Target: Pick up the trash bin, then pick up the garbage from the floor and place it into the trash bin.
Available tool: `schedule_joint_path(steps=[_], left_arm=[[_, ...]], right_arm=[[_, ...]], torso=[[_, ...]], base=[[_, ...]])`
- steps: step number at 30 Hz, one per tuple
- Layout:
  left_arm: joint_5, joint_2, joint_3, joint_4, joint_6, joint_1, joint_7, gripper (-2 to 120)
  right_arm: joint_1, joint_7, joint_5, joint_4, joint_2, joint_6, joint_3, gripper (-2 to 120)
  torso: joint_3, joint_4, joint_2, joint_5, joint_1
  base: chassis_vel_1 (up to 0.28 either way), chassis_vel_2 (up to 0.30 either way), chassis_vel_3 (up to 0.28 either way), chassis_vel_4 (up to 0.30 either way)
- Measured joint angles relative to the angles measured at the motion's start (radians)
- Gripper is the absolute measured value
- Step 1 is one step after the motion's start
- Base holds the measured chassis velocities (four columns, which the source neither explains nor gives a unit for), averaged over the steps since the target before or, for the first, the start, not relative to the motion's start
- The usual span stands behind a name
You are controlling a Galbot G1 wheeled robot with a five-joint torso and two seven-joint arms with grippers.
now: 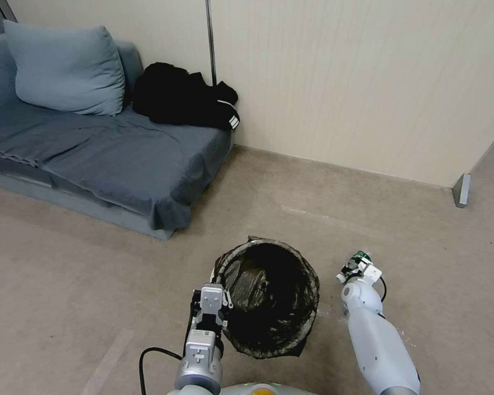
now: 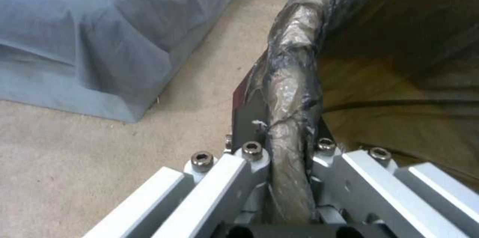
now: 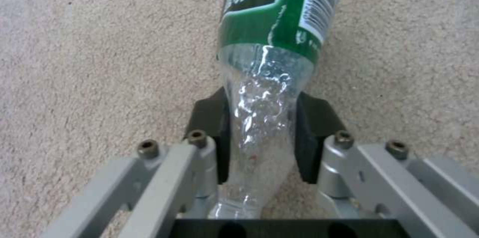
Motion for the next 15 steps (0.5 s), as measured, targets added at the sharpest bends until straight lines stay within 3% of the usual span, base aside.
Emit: schedule_joint_path(steps=[7, 9, 11, 13, 15], left_arm=[[0.000, 0.000, 0.000, 0.000, 0.000, -0.001, 0.000, 0], [-0.001, 0.001, 0.000, 0.006, -0.001, -0.004, 0.000, 0], [-0.001, 0.001, 0.000, 0.006, -0.001, -0.005, 0.000, 0], [-0.002, 0.001, 0.000, 0.007, -0.001, -0.008, 0.000, 0], [-0.002, 0.002, 0.000, 0.007, -0.001, -0.009, 0.000, 0]], right_arm=[[-0.026, 0.009, -0.007, 0.066, -0.002, 0.015, -0.005, 18], [-0.075, 0.008, -0.019, 0.209, 0.004, 0.029, -0.016, 18], [-0.080, 0.008, -0.020, 0.226, 0.005, 0.030, -0.017, 18], [-0.131, -0.007, -0.045, 0.385, 0.014, 0.041, -0.027, 18], [-0.145, -0.012, -0.054, 0.422, 0.016, 0.045, -0.031, 18]], torso=[[0.000, 0.0000, 0.000, 0.0005, 0.000], [0.000, -0.0001, 0.000, 0.0001, 0.000], [0.000, -0.0003, 0.000, 0.0002, 0.000], [0.000, 0.0002, 0.000, -0.0005, 0.000], [0.000, 0.0001, 0.000, -0.0003, 0.000]], base=[[0.000, 0.000, 0.000, 0.000], [0.000, 0.000, 0.000, 0.000], [0.000, 0.000, 0.000, 0.000], [0.000, 0.000, 0.000, 0.000], [0.000, 0.000, 0.000, 0.000]])
